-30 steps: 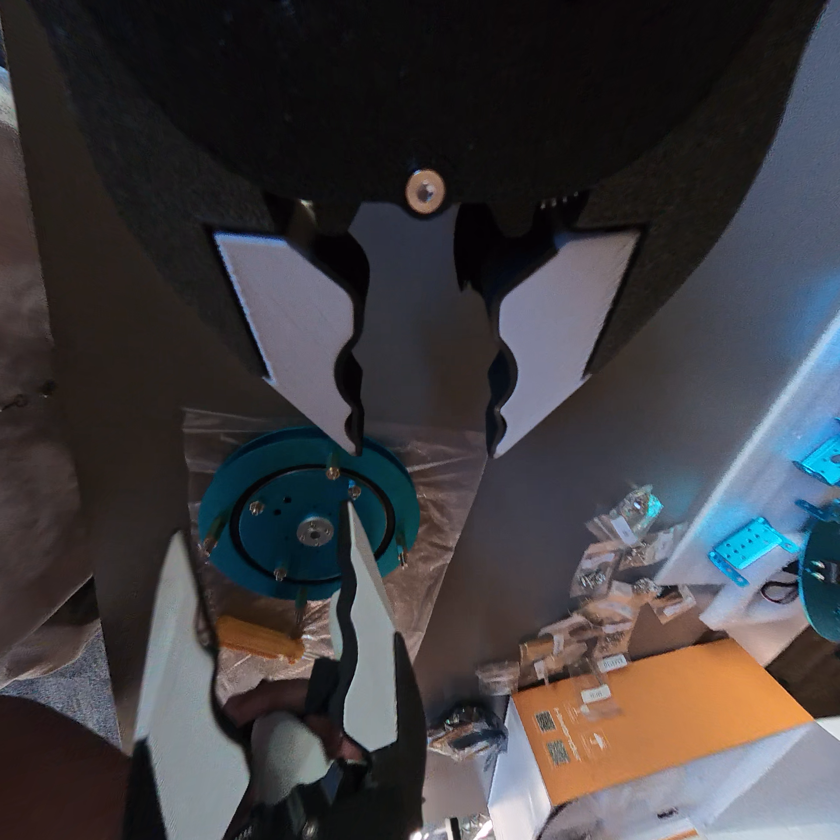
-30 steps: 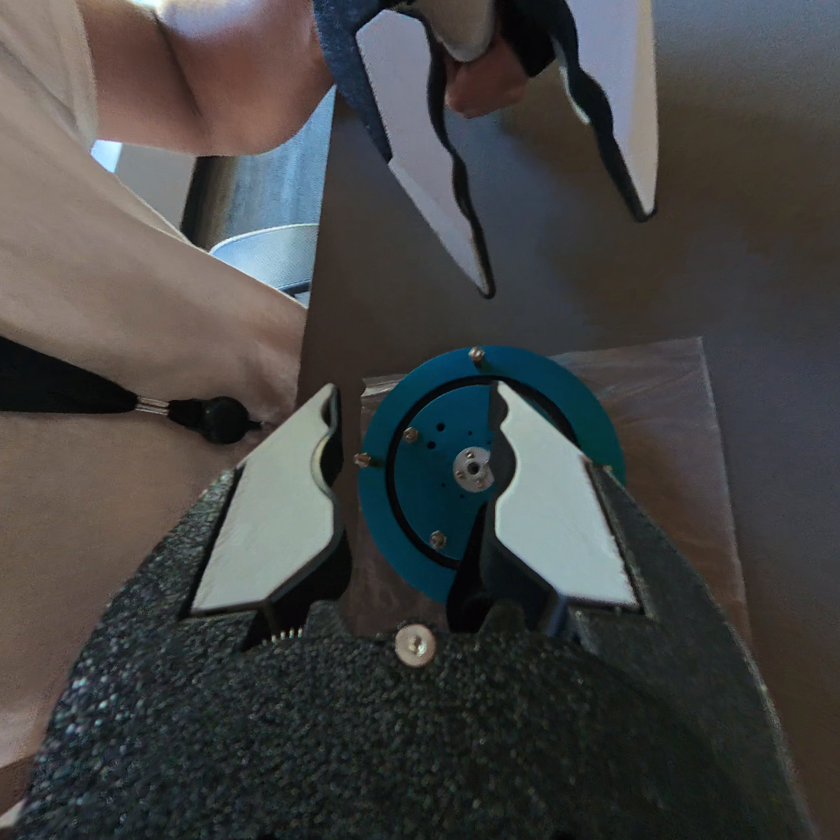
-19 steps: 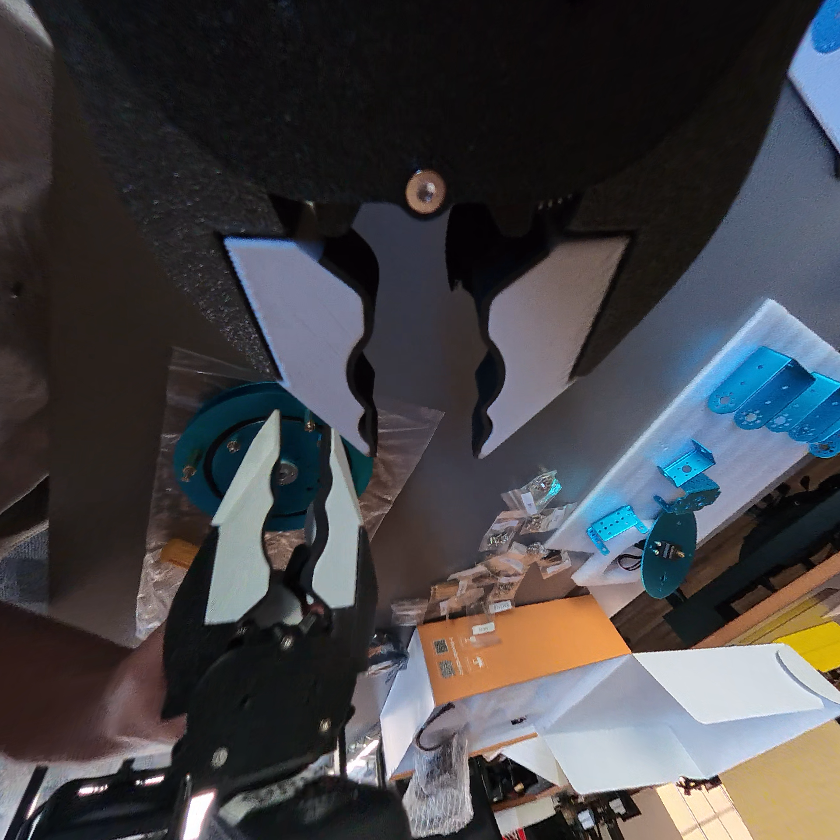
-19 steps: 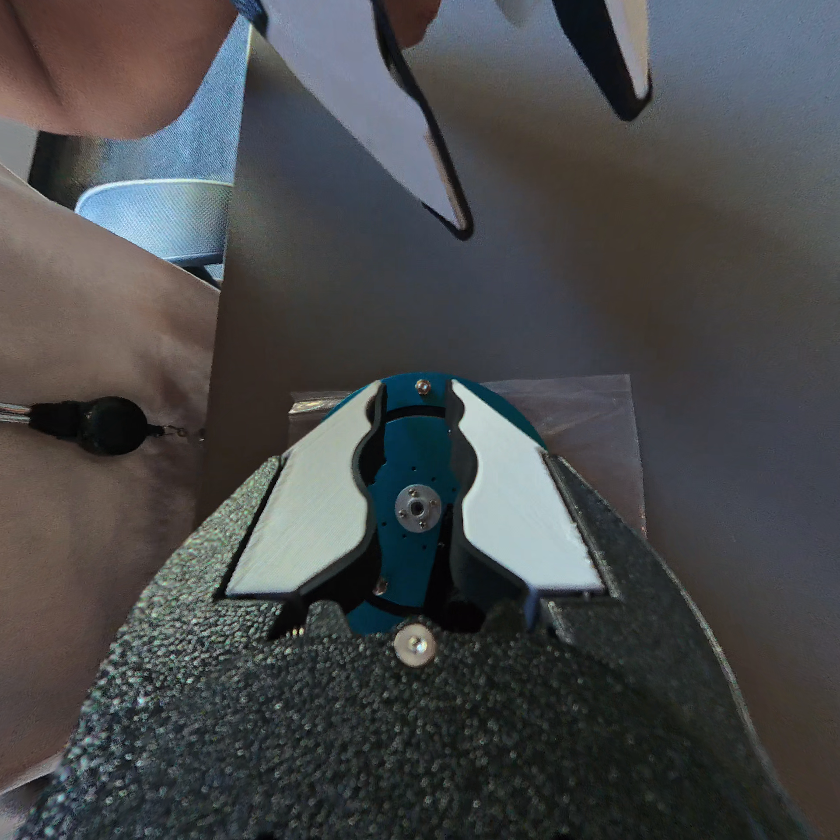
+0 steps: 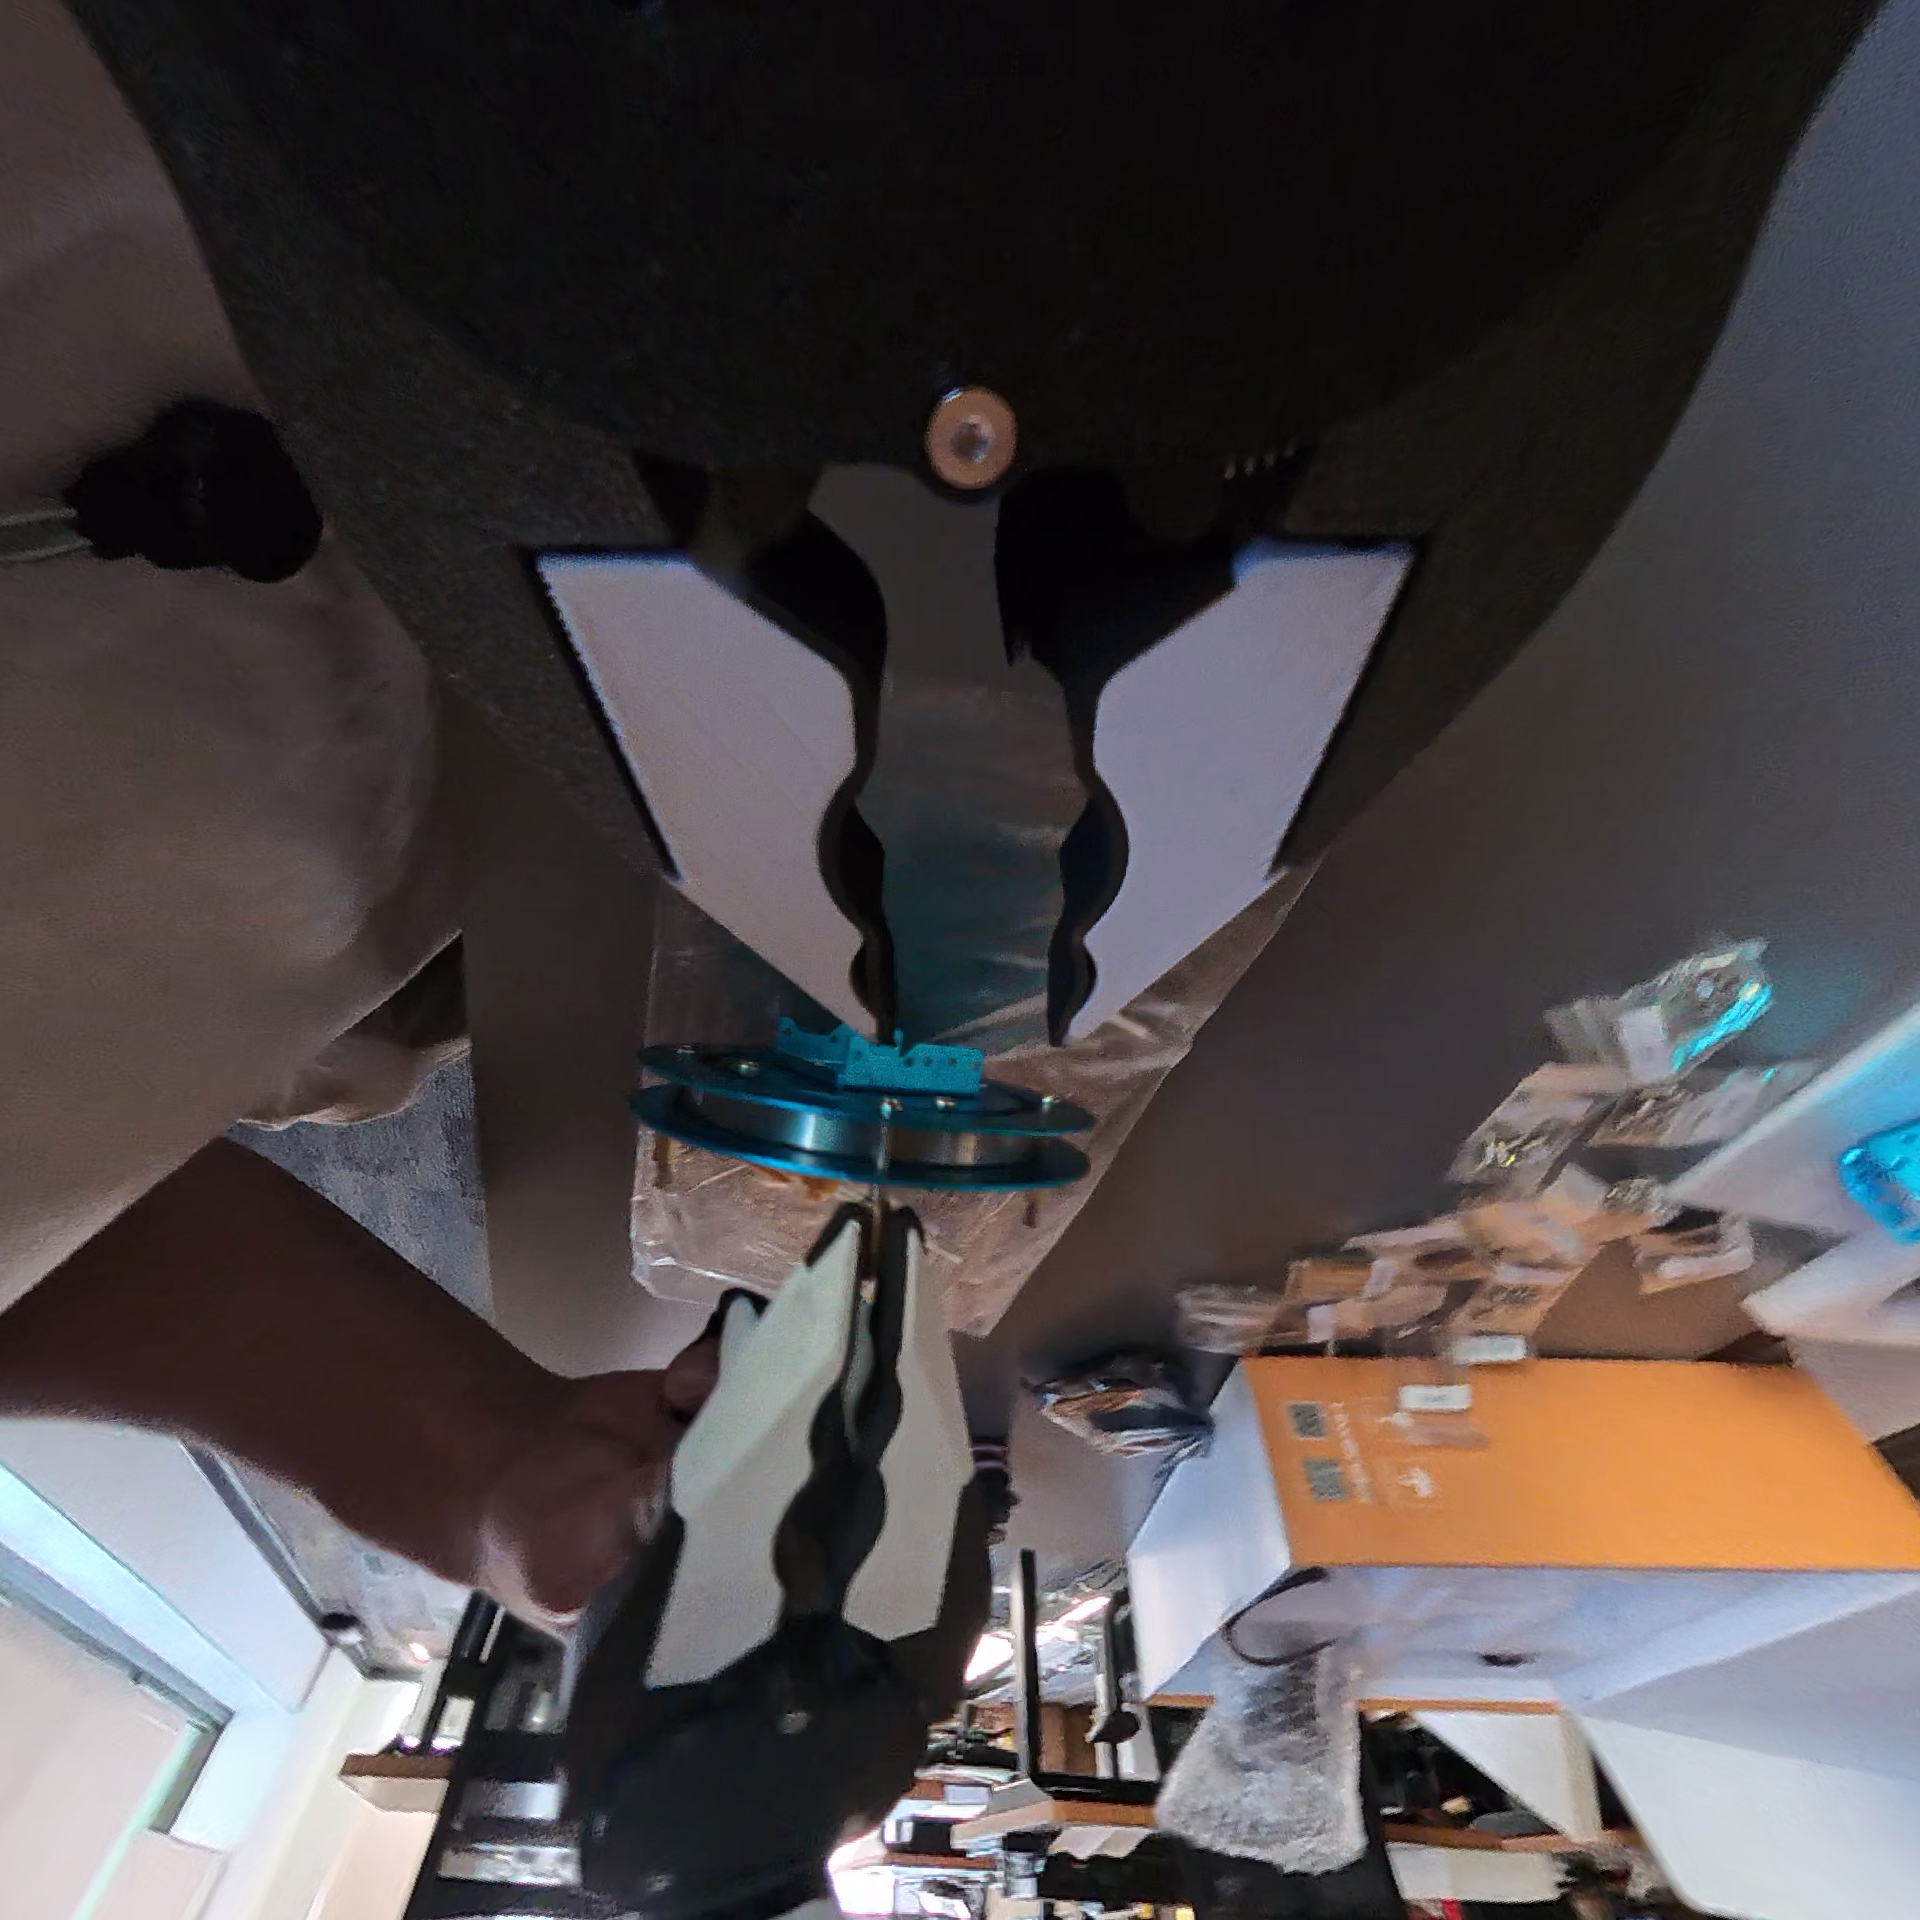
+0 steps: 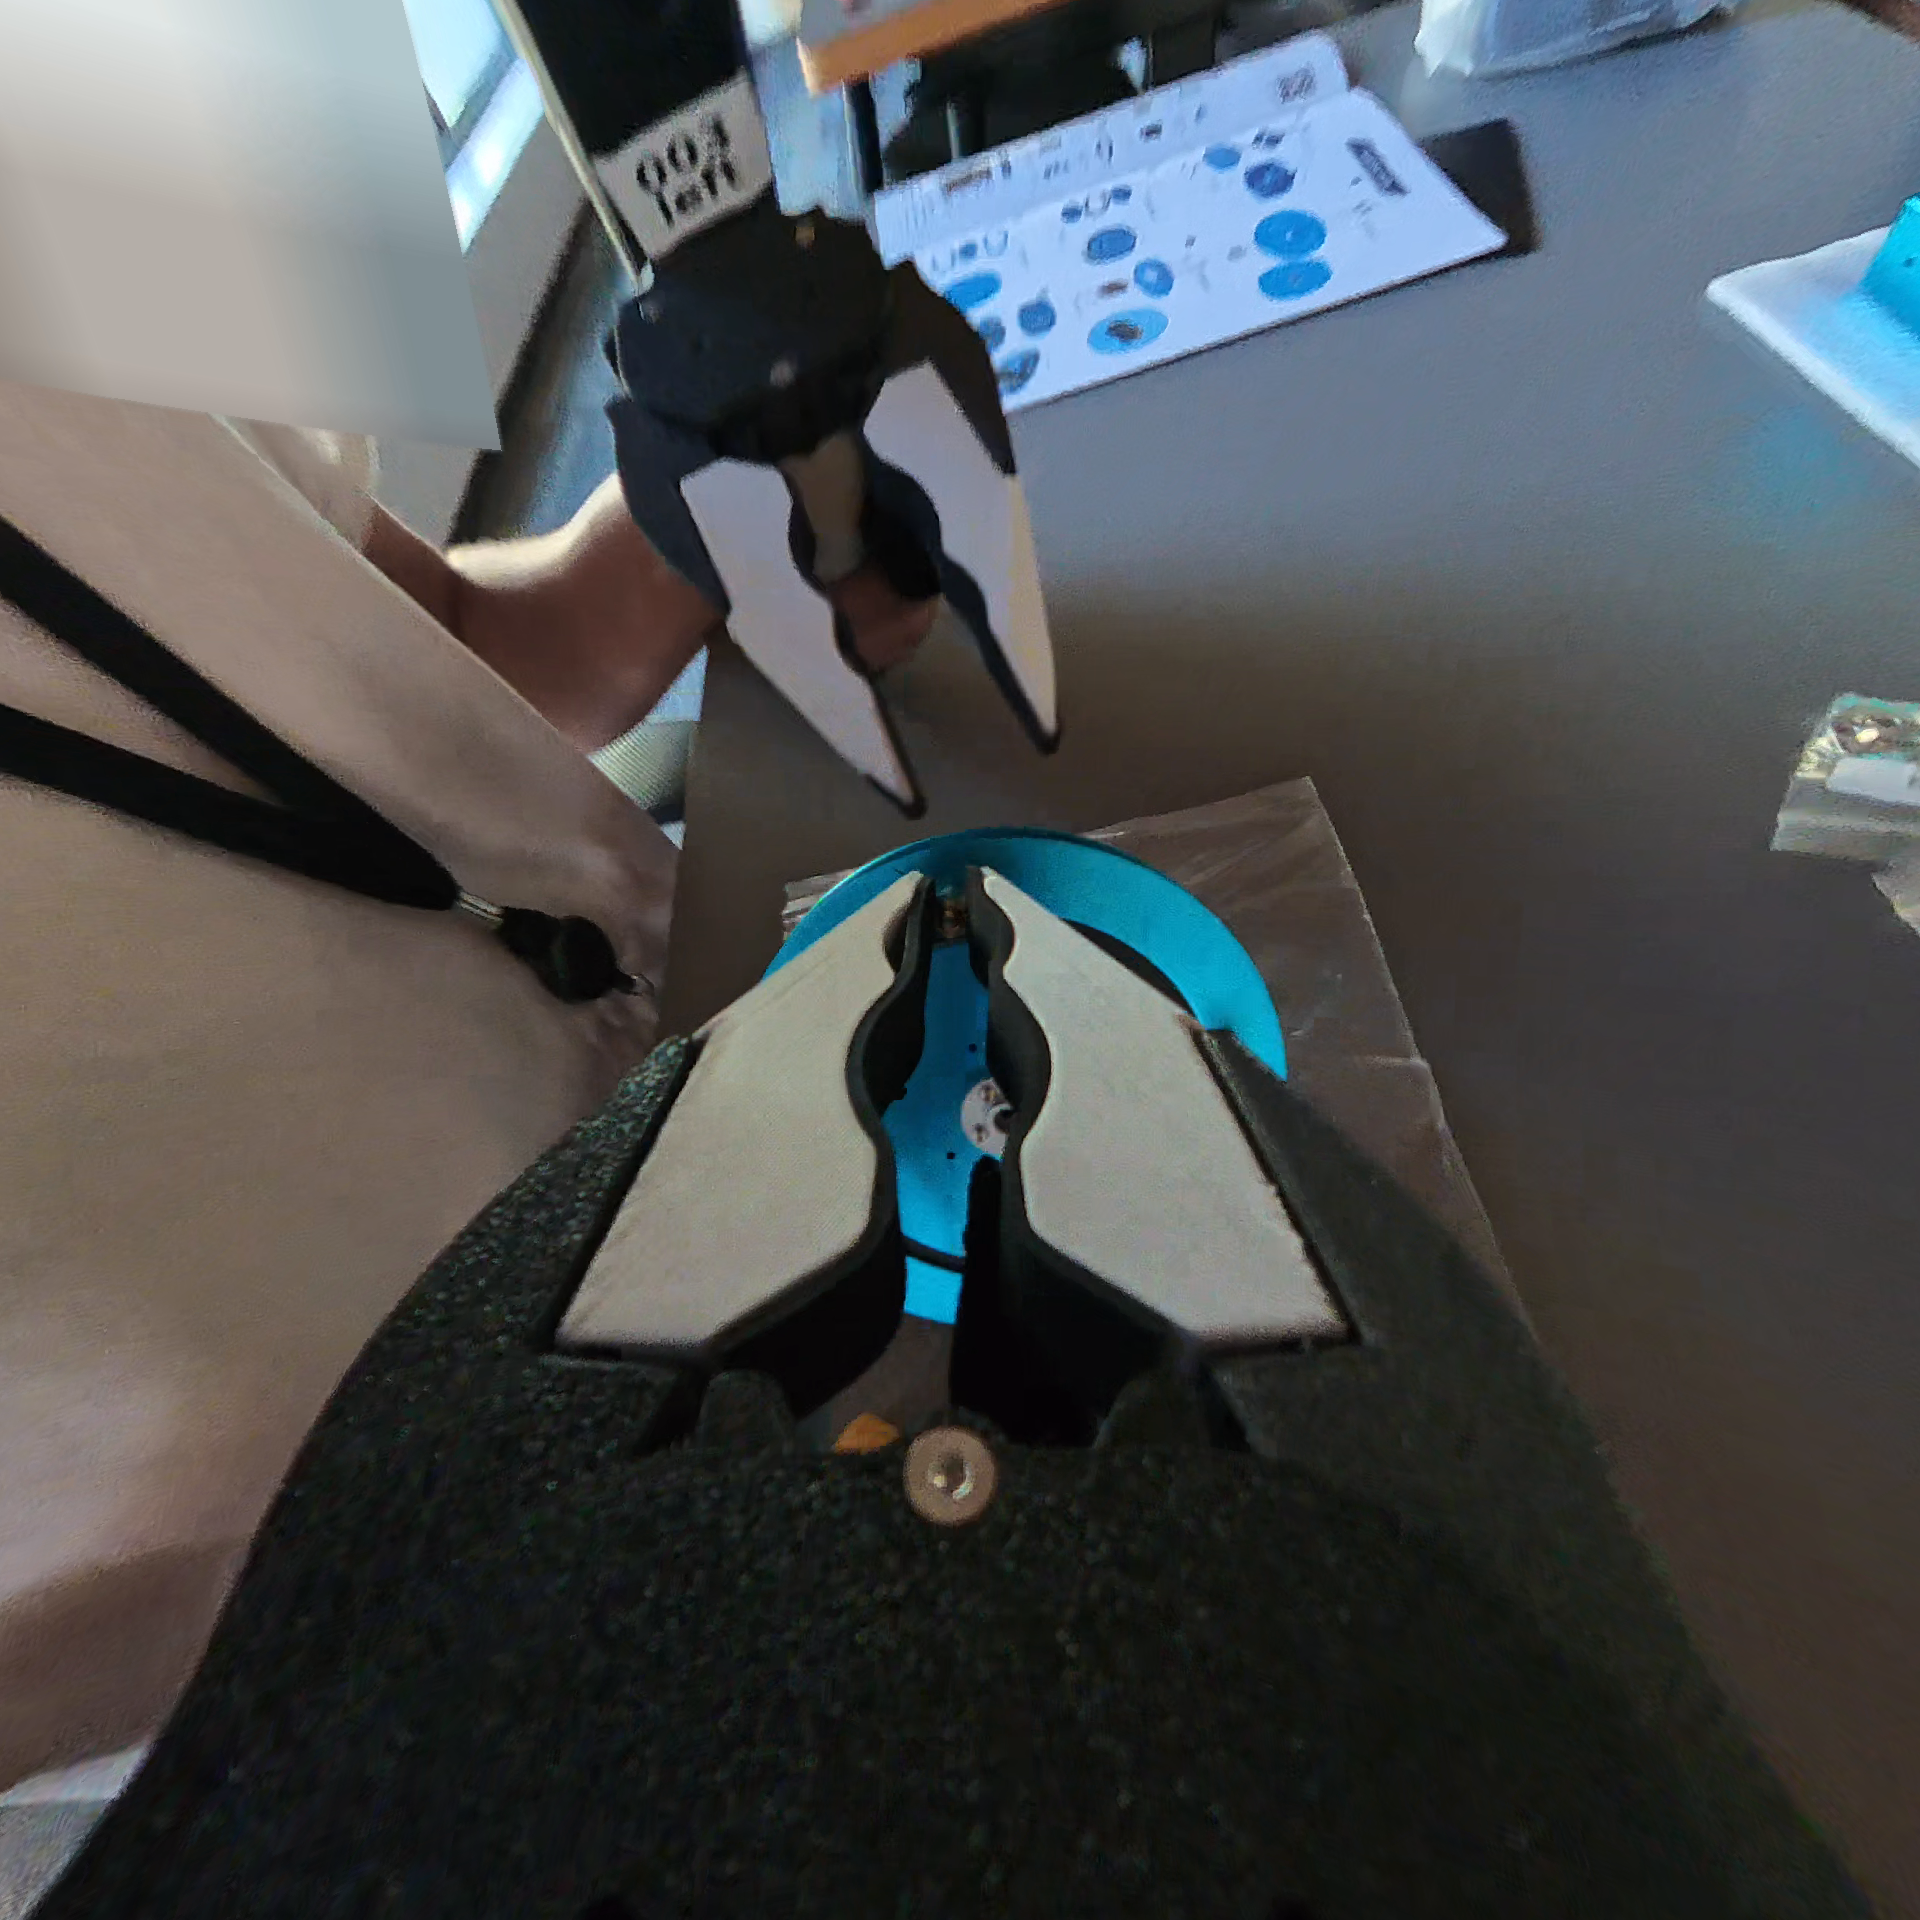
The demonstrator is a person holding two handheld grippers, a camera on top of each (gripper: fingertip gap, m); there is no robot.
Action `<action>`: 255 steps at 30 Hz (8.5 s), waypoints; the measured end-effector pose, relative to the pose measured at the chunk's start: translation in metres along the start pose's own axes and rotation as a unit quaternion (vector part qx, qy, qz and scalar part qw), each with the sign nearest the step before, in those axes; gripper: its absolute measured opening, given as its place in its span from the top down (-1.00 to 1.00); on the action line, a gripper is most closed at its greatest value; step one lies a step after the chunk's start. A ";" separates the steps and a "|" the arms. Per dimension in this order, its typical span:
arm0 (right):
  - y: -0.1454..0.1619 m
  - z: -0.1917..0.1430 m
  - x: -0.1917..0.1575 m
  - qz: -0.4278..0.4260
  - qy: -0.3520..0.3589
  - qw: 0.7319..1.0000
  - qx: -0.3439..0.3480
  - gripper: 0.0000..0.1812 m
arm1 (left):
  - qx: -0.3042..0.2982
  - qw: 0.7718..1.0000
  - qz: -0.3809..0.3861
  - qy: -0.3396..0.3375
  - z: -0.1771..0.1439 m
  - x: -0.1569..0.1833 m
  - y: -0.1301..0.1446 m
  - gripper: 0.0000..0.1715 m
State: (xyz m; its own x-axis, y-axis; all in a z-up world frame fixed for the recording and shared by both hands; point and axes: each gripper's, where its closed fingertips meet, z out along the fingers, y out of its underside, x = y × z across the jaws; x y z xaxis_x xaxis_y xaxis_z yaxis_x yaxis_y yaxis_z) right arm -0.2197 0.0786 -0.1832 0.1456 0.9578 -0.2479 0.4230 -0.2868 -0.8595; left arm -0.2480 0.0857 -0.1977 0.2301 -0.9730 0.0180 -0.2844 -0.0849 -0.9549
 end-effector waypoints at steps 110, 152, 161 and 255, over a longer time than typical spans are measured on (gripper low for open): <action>0.039 -0.051 -0.030 0.298 -0.288 0.865 -0.283 0.96 | -0.008 0.981 0.160 0.112 0.065 0.046 -0.045 0.99; 0.037 -0.043 -0.029 0.283 -0.249 0.873 -0.309 0.97 | -0.010 0.976 0.211 0.053 0.060 0.036 -0.041 0.96; 0.039 -0.045 0.017 -0.250 0.132 0.878 -0.386 0.96 | -0.079 0.940 -0.255 0.213 0.058 0.029 -0.042 0.96; 0.031 -0.049 -0.015 0.356 -0.158 0.889 -0.243 0.97 | -0.028 0.890 0.453 -0.039 0.071 0.026 -0.042 0.97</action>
State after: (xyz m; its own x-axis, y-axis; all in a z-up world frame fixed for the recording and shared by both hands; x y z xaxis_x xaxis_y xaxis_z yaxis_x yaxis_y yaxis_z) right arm -0.1645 0.0544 -0.1844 0.3047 0.4669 -0.8302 0.6715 -0.7235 -0.1605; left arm -0.1637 0.0789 -0.1780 -0.0550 -0.6293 -0.7752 -0.4317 0.7150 -0.5499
